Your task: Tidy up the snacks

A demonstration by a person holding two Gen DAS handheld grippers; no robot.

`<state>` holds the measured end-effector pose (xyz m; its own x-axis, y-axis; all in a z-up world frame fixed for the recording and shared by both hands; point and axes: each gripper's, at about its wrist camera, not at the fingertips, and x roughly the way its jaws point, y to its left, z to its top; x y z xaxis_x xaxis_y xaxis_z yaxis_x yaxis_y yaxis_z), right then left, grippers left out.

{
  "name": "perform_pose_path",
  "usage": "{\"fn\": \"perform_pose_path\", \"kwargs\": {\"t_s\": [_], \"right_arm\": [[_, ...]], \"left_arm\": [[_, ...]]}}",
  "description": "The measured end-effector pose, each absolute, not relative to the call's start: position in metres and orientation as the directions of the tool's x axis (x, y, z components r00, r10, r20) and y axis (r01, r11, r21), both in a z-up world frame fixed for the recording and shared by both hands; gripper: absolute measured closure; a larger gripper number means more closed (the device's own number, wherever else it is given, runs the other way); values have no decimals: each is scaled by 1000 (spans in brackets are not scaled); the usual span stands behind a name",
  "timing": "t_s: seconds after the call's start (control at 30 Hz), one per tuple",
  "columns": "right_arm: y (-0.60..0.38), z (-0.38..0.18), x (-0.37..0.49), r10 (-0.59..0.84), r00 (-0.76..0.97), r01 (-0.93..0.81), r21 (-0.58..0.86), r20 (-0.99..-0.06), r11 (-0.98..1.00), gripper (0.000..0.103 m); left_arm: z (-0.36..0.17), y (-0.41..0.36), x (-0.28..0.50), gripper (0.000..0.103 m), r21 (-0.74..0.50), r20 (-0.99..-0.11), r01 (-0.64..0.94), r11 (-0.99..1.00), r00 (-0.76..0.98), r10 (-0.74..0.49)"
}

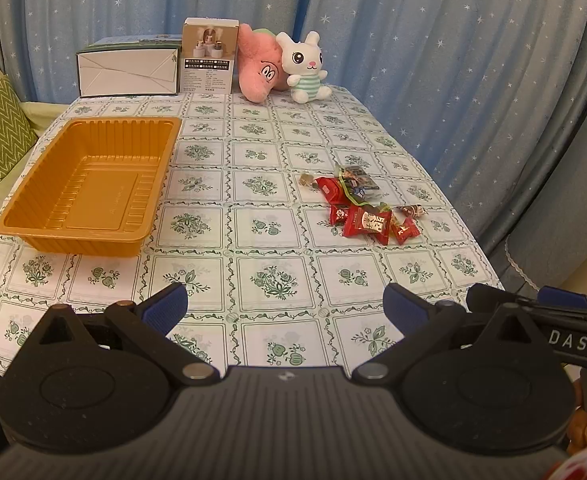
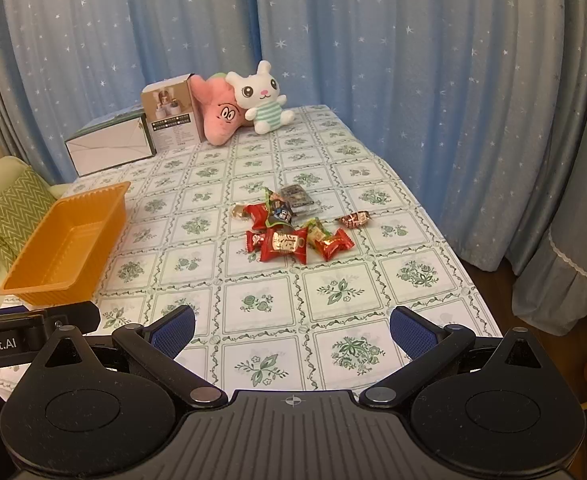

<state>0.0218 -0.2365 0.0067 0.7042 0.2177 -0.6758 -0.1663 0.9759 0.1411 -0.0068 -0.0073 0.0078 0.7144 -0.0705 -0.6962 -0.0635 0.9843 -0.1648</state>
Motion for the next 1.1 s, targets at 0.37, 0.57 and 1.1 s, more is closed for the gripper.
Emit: {"fn": "perform_pose_path", "kwargs": {"t_s": [0.37, 0.57, 1.1], "right_arm": [[-236, 6, 21, 221, 704, -163, 149, -675, 975, 0], [-252, 6, 34, 209, 722, -117, 182, -660, 976, 0], [-300, -40, 133, 236, 722, -151, 184, -651, 971, 21]], "left_arm": [[6, -7, -6, 0, -167, -696, -63, 984, 714, -72], [3, -3, 6, 0, -182, -700, -70, 981, 710, -79], [-48, -30, 125, 10, -135, -694, 144, 980, 693, -197]]}}
